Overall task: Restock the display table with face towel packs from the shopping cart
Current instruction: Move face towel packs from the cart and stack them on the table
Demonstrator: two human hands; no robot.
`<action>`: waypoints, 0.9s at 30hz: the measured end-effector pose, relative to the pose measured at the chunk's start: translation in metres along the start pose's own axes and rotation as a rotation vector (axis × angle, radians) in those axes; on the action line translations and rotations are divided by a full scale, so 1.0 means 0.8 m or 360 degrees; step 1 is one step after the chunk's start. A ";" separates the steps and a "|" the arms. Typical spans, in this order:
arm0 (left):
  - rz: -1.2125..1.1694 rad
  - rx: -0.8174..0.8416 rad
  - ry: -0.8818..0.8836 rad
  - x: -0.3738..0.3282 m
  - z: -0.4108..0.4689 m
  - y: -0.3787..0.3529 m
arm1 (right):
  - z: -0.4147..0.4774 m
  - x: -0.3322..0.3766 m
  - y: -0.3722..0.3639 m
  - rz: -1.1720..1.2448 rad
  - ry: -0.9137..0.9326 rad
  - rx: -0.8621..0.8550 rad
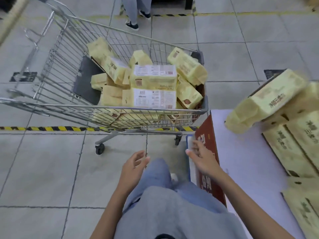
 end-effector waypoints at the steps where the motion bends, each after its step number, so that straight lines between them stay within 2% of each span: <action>1: -0.0018 -0.0023 0.0018 -0.007 0.008 0.001 | 0.019 0.009 0.008 -0.0017 0.0015 0.0008; 5: -0.0083 -0.0105 0.0004 -0.049 0.055 0.009 | 0.091 0.052 0.030 0.0020 0.0101 0.0013; 12: -0.0296 -0.0268 -0.0146 -0.177 0.172 0.047 | 0.230 0.163 0.078 0.0095 0.0420 -0.0083; 15: -0.0158 -0.0356 -0.0016 -0.202 0.230 0.063 | 0.294 0.210 0.088 -0.0144 0.0577 -0.0086; 17: -0.0018 -0.0308 0.0142 -0.201 0.265 0.066 | 0.334 0.230 0.083 -0.0396 0.0652 -0.0017; 21: 0.0072 -0.0152 0.0366 -0.184 0.305 0.062 | 0.398 0.235 0.058 -0.1014 0.0702 0.0276; 24: 0.0128 -0.0095 0.0425 -0.175 0.316 0.060 | 0.424 0.221 0.042 -0.1211 0.0660 0.0454; 27: 0.0189 -0.0063 0.0430 -0.169 0.321 0.061 | 0.435 0.210 0.032 -0.1349 0.0688 0.0483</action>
Point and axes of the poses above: each hand's wrist, its own z-axis towards the middle knuckle, its own y-axis out of the back of the hand, x = y × z, the point moved 4 cm from there along z, towards the middle knuckle, and after that the axes turned 6 degrees about y, right-handed, at the moved point
